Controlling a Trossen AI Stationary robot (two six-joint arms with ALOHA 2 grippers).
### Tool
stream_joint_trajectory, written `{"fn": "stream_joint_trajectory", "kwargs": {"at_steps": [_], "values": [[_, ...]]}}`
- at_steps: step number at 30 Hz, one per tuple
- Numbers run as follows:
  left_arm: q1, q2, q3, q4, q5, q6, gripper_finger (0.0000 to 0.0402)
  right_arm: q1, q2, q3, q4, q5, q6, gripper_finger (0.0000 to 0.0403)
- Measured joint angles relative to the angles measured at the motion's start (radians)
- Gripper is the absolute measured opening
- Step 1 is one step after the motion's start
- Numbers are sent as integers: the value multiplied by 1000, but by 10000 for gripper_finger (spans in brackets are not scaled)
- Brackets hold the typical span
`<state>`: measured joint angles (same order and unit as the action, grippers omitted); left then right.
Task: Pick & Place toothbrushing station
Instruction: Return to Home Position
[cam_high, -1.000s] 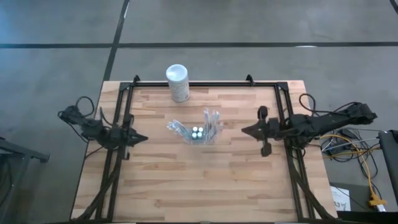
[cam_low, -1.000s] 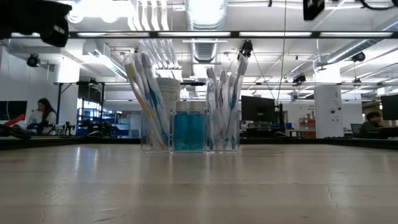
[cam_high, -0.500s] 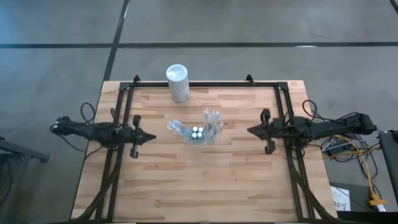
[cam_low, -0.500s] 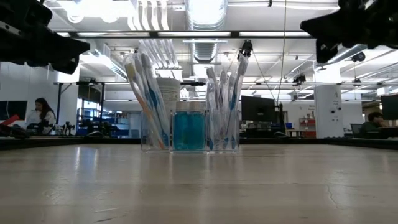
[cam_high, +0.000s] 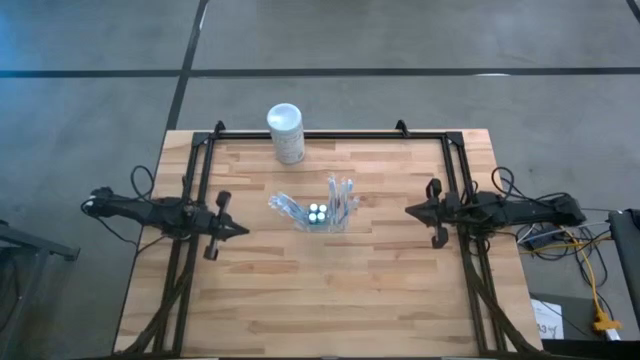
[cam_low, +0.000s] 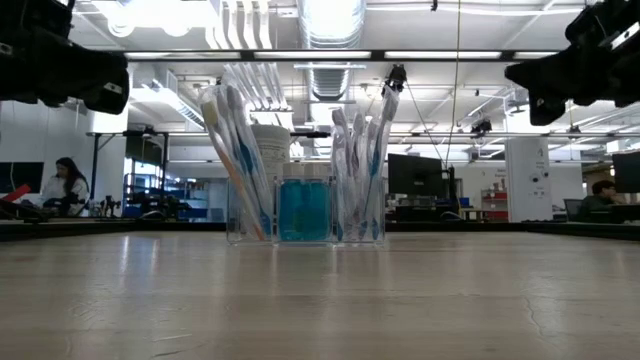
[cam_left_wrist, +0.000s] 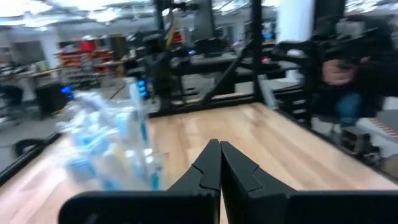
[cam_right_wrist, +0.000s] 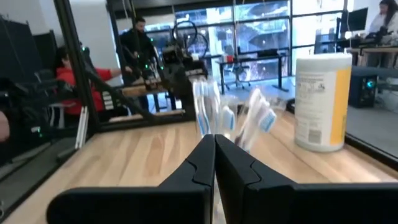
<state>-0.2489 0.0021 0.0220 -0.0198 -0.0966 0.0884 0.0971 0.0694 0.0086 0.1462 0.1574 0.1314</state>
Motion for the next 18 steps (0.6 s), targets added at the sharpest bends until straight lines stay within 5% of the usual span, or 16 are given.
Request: {"fn": "stream_joint_trajectory", "kwargs": {"at_steps": [18], "values": [[6,30,-15,22,32,-9,0,1,-68,1,-114,0,22,8]]}}
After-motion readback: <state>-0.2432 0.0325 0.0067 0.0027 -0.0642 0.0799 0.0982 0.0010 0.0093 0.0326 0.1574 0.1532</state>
